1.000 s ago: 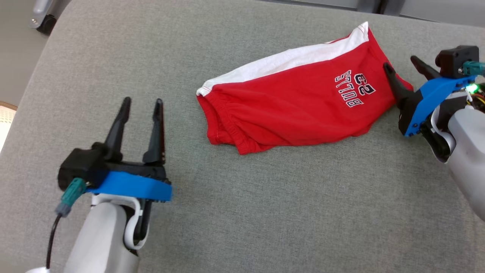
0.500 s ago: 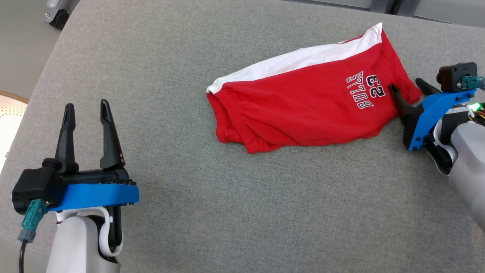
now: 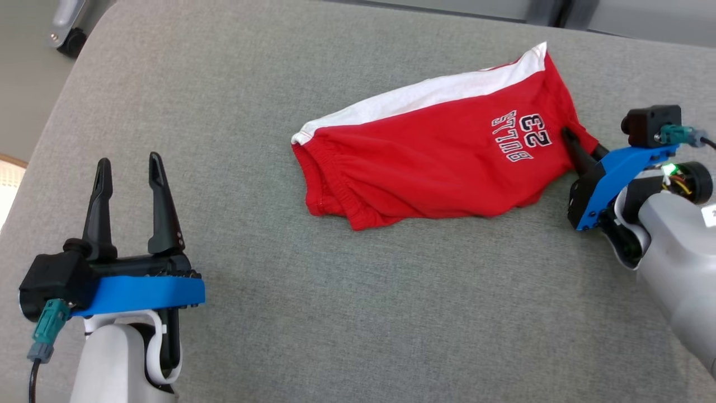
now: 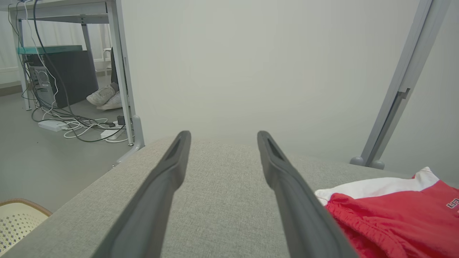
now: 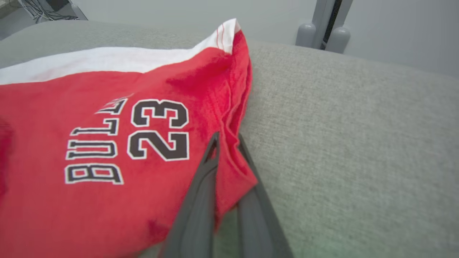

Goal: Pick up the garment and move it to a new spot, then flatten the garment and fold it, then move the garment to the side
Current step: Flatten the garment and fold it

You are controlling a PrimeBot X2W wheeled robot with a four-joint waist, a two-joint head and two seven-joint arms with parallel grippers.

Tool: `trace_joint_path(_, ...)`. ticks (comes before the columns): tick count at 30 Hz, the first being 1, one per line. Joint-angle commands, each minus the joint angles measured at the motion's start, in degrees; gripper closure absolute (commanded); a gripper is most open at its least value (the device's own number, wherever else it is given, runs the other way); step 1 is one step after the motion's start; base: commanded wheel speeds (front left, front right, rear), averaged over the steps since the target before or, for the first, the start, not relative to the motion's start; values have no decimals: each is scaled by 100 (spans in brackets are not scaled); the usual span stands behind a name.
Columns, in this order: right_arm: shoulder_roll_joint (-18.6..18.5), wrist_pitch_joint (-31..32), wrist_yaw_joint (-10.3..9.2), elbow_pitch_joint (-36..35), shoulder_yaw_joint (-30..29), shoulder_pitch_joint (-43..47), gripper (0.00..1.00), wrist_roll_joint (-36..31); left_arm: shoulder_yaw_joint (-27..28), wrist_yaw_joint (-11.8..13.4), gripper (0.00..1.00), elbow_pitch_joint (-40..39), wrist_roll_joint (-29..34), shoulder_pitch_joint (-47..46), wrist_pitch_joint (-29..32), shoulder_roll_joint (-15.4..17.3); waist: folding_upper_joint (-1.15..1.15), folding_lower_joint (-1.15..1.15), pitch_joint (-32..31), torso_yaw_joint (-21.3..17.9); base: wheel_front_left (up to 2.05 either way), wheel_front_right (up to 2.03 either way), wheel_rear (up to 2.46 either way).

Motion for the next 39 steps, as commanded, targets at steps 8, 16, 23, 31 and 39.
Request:
trace_joint_path(8, -70, -330, 1, -654, -226, 783, 100, 454, 144, -41, 0, 63, 254, 345, -27, -8, 0, 0, -506, -570, 0, 0, 0)
trace_joint_path(16, -326, -359, 1, -1407, -1100, 1810, 100, 368, 149, -82, 0, 50, 400, 559, -27, -7, 0, 0, -806, -1003, 0, 0, 0)
trace_joint_path(23, -422, -361, 1, -1796, -2190, 2837, 100, 64, 127, -97, 0, 39, 428, 686, -27, -7, 0, 0, -981, -1177, 0, 0, 0)
trace_joint_path(31, -274, -360, 1, -1783, -2882, 3316, 100, -311, 134, -111, 0, 51, 436, 779, -27, -7, 0, 0, -1063, -1240, 0, 0, 0)
trace_joint_path(39, 11, -361, 1, -2149, -3234, 3117, 100, -495, 95, -118, 0, 114, 411, 811, -27, -7, 0, 0, -1157, -1247, 0, 0, 0)
